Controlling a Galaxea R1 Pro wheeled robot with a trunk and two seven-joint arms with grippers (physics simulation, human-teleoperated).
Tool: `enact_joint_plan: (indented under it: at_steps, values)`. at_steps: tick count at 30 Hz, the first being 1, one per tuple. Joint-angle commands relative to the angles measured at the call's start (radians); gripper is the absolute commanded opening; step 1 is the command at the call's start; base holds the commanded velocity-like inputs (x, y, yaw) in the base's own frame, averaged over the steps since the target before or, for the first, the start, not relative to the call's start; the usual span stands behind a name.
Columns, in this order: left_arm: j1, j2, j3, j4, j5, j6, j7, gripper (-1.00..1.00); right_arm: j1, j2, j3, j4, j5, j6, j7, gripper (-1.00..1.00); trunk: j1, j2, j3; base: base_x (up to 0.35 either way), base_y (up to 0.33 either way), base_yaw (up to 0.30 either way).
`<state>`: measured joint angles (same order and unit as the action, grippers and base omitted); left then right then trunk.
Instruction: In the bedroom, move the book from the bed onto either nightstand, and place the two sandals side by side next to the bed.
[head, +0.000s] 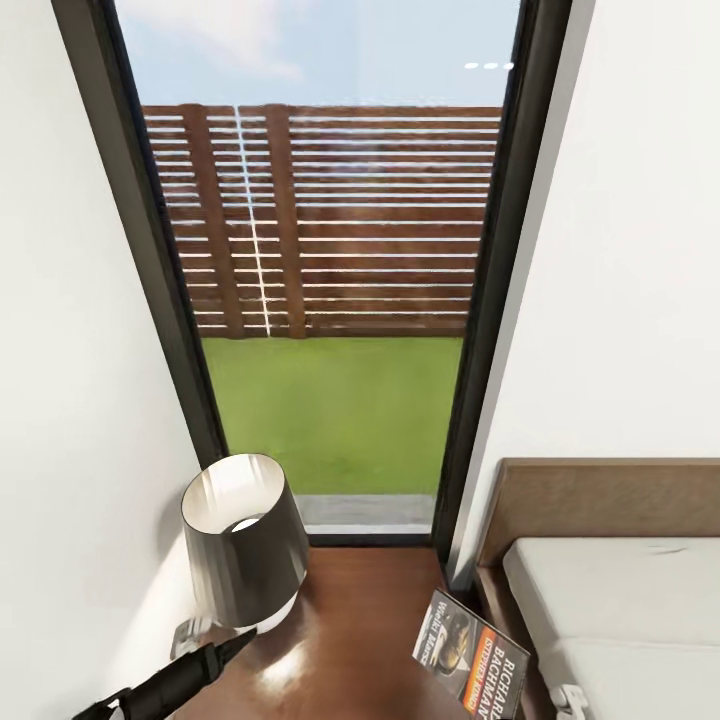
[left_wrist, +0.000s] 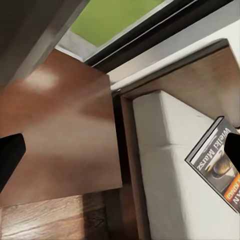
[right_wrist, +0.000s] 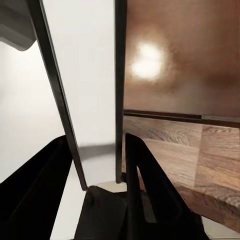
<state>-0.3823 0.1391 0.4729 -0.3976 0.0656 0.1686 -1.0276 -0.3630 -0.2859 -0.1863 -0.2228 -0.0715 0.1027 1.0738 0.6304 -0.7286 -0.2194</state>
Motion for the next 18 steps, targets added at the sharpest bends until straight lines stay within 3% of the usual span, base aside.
enact_joint_plan:
  at_steps: [1, 3, 6, 7, 10, 13, 18]
  values:
    - [-0.001, -0.001, 0.004, 0.002, 0.003, 0.009, -0.004, 1.0, -0.001, -0.001, 0.0, -0.002, -0.008, 0.024, 0.004, -1.0, 0.0, -0.001, -0.001, 0.0, 0.0, 0.0]
    - [0.0, -0.001, 0.005, 0.005, 0.002, 0.005, -0.003, 1.0, -0.001, -0.006, -0.003, -0.011, -0.009, 0.087, 0.004, -1.0, 0.0, -0.001, -0.001, 0.0, 0.0, 0.0]
    - [0.001, -0.006, 0.005, 0.007, 0.001, 0.002, -0.002, 1.0, -0.002, -0.014, -0.006, -0.075, -0.009, 0.261, 0.005, -1.0, 0.0, -0.001, -0.001, 0.0, 0.0, 0.0]
    - [0.002, -0.01, 0.005, 0.007, 0.001, 0.001, -0.002, 1.0, -0.002, -0.016, -0.007, -0.151, -0.01, 0.369, 0.006, -1.0, 0.0, -0.001, -0.001, 0.0, 0.0, 0.0]
    - [0.002, -0.013, 0.004, 0.008, 0.0, 0.001, -0.002, 1.0, -0.002, -0.018, -0.009, -0.254, -0.01, 0.489, 0.006, -1.0, 0.0, -0.001, -0.001, 0.0, 0.0, 0.0]
    - [0.002, -0.017, 0.002, 0.008, -0.001, 0.0, -0.001, 1.0, -0.002, -0.019, -0.013, -0.374, -0.018, 0.676, 0.007, -1.0, 0.0, -0.001, -0.001, 0.0, 0.0, 0.0]
    - [0.002, -0.023, 0.001, 0.008, -0.001, -0.003, 0.0, 1.0, -0.003, -0.019, -0.014, -0.475, -0.023, 0.804, 0.007, -1.0, 0.0, -0.001, -0.001, 0.0, 0.0, 0.0]
